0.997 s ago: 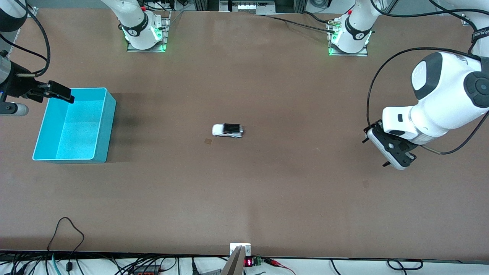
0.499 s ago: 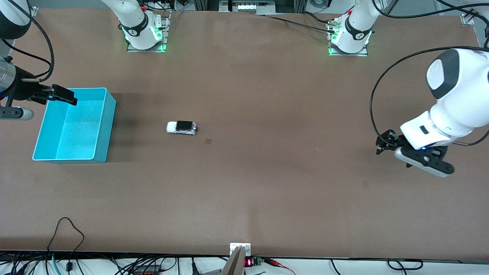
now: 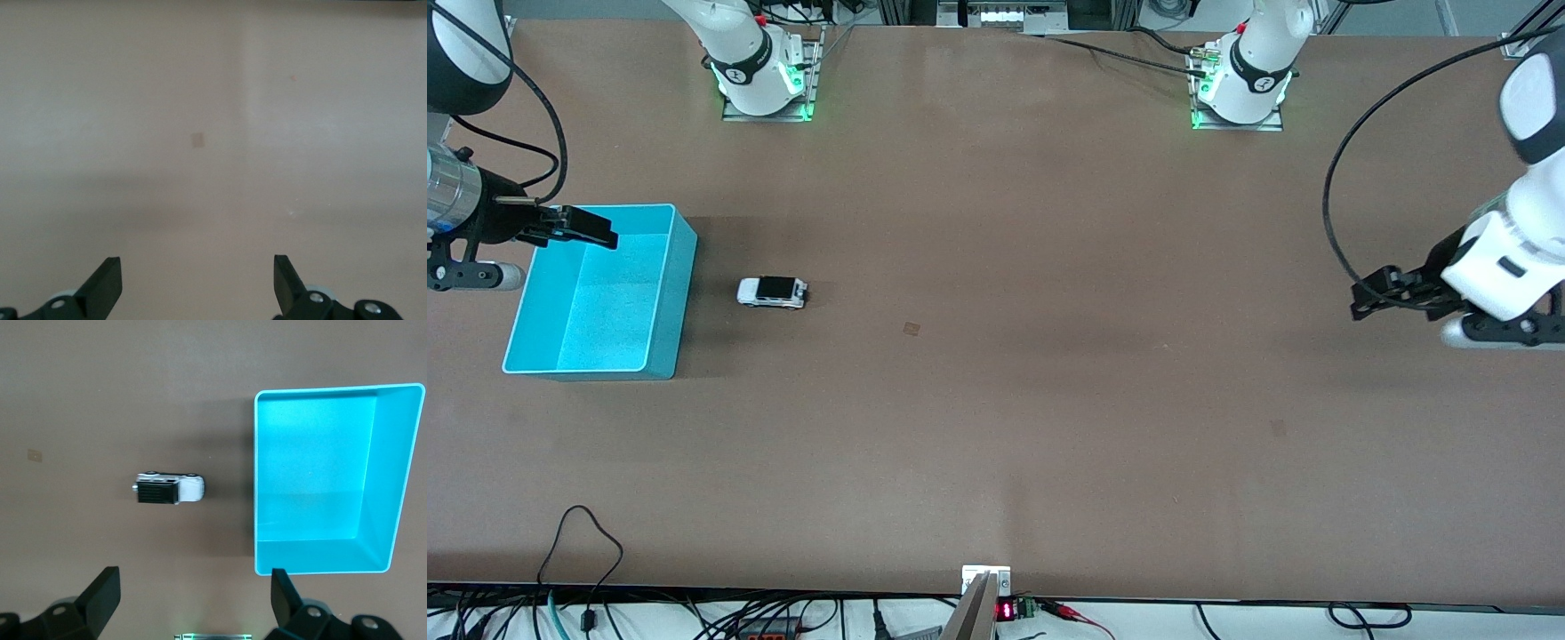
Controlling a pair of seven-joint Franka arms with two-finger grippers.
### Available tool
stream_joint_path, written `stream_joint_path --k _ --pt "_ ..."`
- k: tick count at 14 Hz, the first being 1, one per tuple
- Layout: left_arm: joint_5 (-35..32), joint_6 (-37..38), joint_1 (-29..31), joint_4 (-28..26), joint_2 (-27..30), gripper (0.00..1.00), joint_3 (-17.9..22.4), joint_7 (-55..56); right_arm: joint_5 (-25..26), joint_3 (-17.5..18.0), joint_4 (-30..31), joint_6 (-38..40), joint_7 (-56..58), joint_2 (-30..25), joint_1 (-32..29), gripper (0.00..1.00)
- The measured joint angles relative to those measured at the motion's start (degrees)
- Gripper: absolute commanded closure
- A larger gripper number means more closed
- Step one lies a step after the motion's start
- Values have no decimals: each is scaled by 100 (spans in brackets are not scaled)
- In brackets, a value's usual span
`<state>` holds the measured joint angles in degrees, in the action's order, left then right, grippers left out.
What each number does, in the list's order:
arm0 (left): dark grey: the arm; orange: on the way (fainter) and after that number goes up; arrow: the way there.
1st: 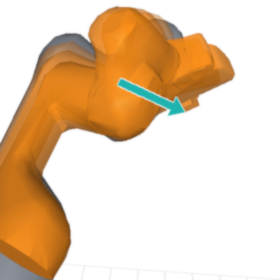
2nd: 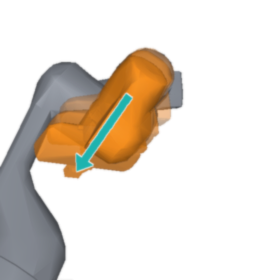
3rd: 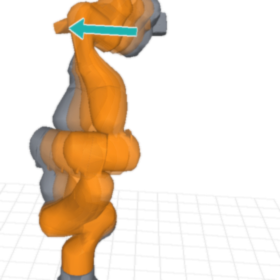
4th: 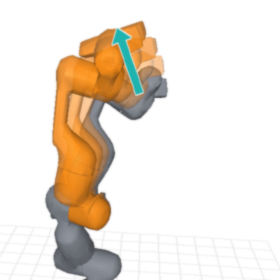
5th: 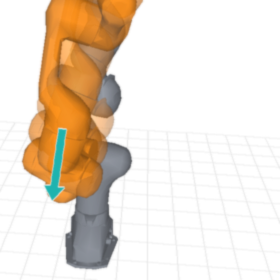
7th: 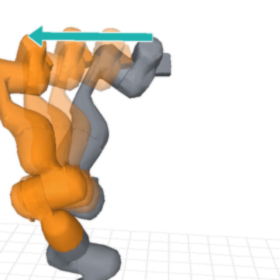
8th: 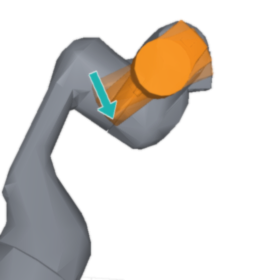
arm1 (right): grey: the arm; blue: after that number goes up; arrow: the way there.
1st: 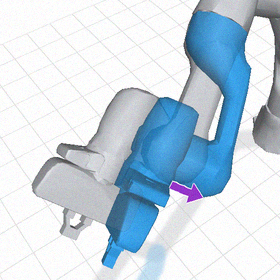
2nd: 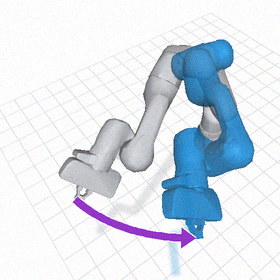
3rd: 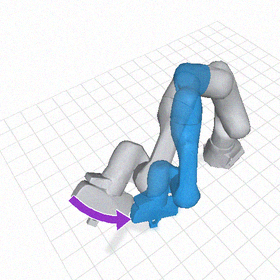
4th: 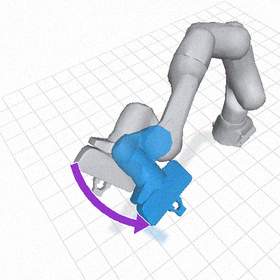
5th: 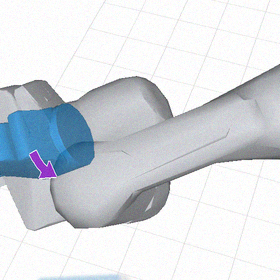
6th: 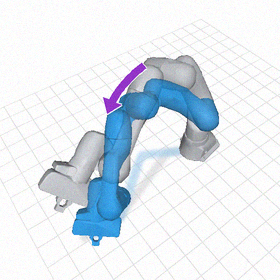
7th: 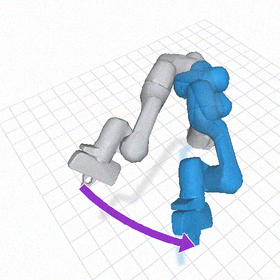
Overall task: Wind and store white jeep toy
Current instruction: 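Move the right gripper over the jeep beside the bin and lower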
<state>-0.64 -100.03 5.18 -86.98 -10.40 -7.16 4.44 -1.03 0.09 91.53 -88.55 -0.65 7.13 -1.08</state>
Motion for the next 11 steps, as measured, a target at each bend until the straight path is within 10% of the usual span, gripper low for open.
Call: stream_joint_path --k 11 --pt "11 474 -93 -8 294 0 294 -54 -1 18 145 311 36 229 295 0"
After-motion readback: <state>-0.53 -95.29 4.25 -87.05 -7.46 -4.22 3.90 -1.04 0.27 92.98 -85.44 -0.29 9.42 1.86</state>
